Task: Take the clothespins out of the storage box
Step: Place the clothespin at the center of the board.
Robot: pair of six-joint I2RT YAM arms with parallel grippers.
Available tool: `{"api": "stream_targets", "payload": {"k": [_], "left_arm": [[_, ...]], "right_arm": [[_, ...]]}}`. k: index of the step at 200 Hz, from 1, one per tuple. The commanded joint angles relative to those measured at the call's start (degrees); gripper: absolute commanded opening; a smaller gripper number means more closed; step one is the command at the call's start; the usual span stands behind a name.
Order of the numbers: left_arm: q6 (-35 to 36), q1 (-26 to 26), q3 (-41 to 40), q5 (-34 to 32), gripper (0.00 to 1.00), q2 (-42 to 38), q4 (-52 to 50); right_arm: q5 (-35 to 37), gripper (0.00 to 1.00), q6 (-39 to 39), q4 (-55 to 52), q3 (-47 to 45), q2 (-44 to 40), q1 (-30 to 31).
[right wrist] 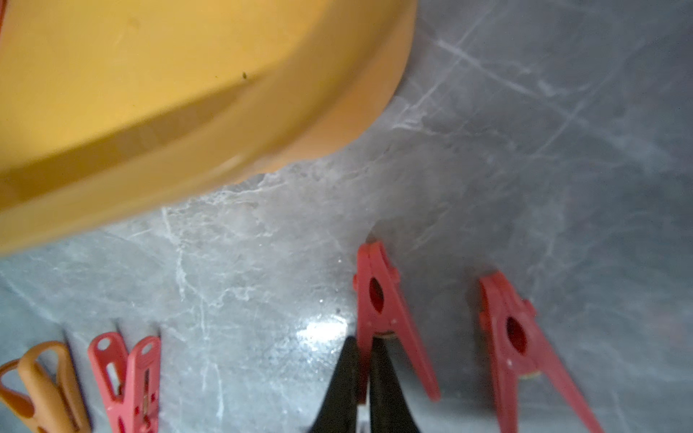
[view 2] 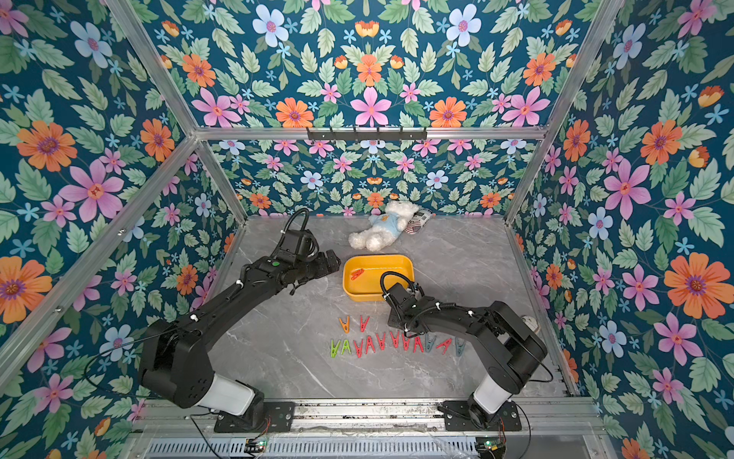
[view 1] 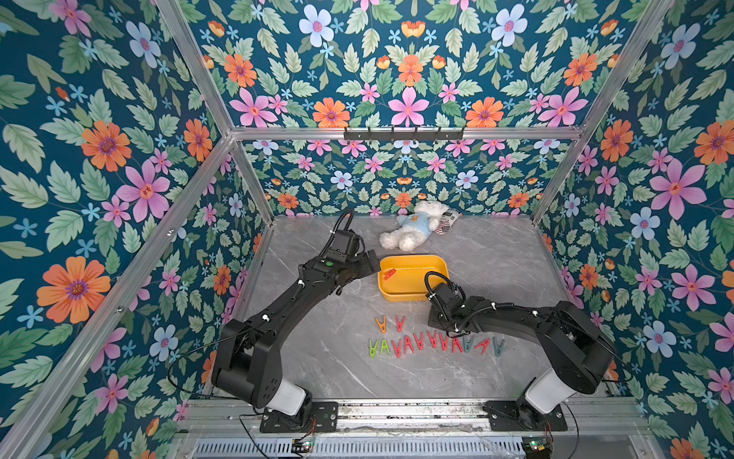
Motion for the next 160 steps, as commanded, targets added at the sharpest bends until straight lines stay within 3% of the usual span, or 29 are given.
{"api": "stream_targets", "payload": {"k": [1, 28, 77, 138, 160], "left_arm": [[0.9, 0.0, 0.4, -1.0, 0.97, 0.3, -0.2], [1.5, -0.1, 0.9, -1.6, 0.94, 0.5, -0.4], [5.3, -3.3, 4.6, -4.2, 0.77, 3.4, -1.2], [12.8, -9.3, 12.6, -10.0, 0.55, 13.7, -4.8], [14.6, -9.5, 14.8, -10.6, 0.52, 17.7, -5.5]], "right_arm": [[1.2, 0.20, 0.0, -1.3, 0.1, -0.8, 0.0], [1.5, 0.27, -0.8, -1.7, 0.7, -3.1, 0.0], [1.2, 0.48, -4.2, -1.4, 1.3, -11.4, 0.0], [1.5, 0.77, -8.1, 0.6, 1.9, -21.0, 0.0], [1.4, 0.88, -8.7, 0.4, 2.6, -22.4, -0.1]]}}
